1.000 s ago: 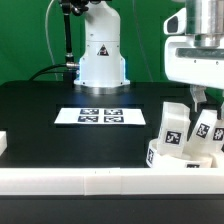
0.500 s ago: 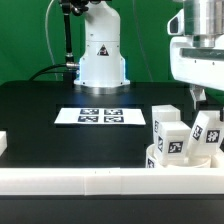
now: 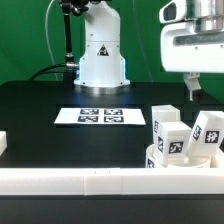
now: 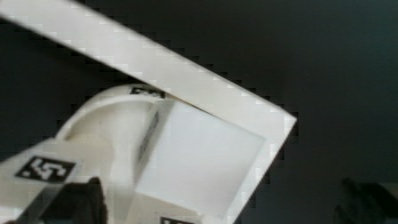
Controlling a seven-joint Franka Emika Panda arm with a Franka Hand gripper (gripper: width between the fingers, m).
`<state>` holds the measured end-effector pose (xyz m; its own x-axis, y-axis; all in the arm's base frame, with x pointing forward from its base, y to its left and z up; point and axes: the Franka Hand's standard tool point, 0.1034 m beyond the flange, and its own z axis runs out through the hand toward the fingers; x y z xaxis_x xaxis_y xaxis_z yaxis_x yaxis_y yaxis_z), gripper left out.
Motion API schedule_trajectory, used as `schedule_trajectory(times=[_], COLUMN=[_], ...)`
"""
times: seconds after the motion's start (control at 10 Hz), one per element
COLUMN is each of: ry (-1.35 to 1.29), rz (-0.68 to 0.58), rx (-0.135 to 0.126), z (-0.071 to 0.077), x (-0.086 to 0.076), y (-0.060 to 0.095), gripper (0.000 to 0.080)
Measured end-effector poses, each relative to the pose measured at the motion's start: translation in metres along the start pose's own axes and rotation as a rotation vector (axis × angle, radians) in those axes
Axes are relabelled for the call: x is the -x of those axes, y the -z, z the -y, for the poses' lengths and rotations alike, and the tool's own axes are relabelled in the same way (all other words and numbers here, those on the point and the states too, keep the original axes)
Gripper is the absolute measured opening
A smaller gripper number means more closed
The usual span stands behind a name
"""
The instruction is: Assemble stool
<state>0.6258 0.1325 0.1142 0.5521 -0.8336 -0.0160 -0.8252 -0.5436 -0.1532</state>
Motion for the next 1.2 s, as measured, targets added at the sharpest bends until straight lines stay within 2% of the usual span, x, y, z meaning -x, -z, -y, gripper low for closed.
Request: schedule_trajectory(times=[0.3,0.8,1.0,1.2], ry=[0.446,0.782,1.081,1.216], rz=[-0.005,-0.002,-0.009,0.002], rx=[0.009,0.012,0.034,0.04], z=[-0.0006,-0.0019,-0.0013,-0.0028], x=[0.0009,0.0001,0.004,0.0021], y=[-0.0028,-0.0041,-0.0056,-0.0079], gripper=[0.0649,0.0649,0.0649,0.0649])
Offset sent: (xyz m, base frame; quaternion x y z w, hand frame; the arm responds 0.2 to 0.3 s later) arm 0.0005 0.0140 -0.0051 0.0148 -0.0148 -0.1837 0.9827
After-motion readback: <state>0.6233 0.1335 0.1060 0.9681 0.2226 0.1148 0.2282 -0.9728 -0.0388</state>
